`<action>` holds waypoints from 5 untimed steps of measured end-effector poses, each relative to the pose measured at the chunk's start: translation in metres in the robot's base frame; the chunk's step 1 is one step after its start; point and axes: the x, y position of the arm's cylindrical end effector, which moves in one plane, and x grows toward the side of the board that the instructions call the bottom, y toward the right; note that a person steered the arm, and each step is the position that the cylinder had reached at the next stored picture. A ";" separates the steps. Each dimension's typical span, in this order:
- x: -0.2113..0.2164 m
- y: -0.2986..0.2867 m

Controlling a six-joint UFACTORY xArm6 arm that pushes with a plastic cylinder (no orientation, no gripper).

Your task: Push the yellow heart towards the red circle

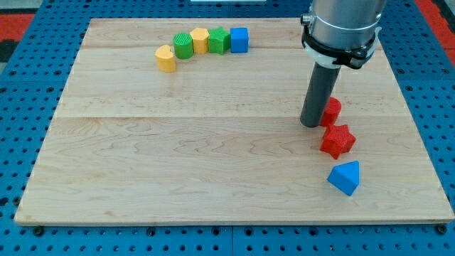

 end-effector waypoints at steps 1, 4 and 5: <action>-0.008 0.001; -0.030 -0.192; -0.064 -0.280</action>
